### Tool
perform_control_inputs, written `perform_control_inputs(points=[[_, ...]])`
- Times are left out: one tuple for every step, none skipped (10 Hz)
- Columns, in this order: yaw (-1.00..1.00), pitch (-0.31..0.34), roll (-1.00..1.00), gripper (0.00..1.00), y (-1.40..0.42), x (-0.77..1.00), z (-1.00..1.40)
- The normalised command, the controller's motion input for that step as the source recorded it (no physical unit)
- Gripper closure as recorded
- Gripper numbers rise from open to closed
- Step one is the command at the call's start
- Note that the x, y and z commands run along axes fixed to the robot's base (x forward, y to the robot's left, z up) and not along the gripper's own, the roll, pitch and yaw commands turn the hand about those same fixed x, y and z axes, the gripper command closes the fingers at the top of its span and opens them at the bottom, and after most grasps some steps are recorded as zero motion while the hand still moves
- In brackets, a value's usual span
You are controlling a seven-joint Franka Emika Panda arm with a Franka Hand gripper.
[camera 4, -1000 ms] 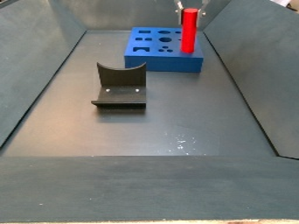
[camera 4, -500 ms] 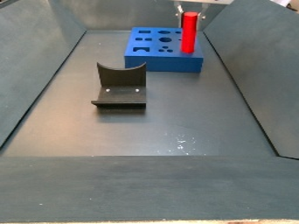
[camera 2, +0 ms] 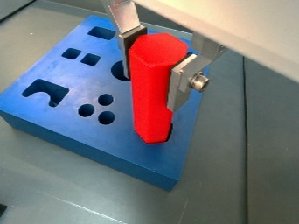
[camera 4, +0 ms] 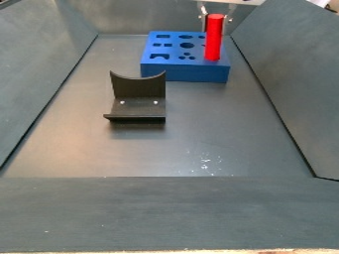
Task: Pick up the hexagon object. Move up. Place the hexagon object on the fixture. Regrasp the hexagon object. Move to above the board. Insert the hexagon object.
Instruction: Insert the hexagon object.
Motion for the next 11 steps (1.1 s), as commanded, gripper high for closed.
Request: perform_control_inputs(points=[[0.02, 0.000, 0.00, 1.00, 0.54, 0.86, -1.00], [0.03, 0.000, 0.00, 1.00, 0.60, 0.86, -1.00], [0.00, -0.041, 0.12, 1.00, 0.13, 0.16, -1.00], [-0.05, -0.047, 0.12, 1.00, -0.27, -0.57, -1.00], [-0.07, -0.024, 0.02, 1.00, -0.21, -0.35, -1.00], [-0.02, -0.057, -0.02, 1.00, 0.05, 0.00, 0.01], [0.00, -0.121, 0.01, 1.00, 0.00, -0.03, -0.54], [0.00, -0.060, 0.00, 1.00, 0.00, -0.18, -1.00], [0.10, -0.046, 0.00, 1.00, 0.01, -0.07, -1.00], [0.15, -0.020, 0.00, 1.00, 0.06, -0.01, -1.00], [0.07, -0.099, 0.00, 1.00, 0.00, 0.00, -1.00]])
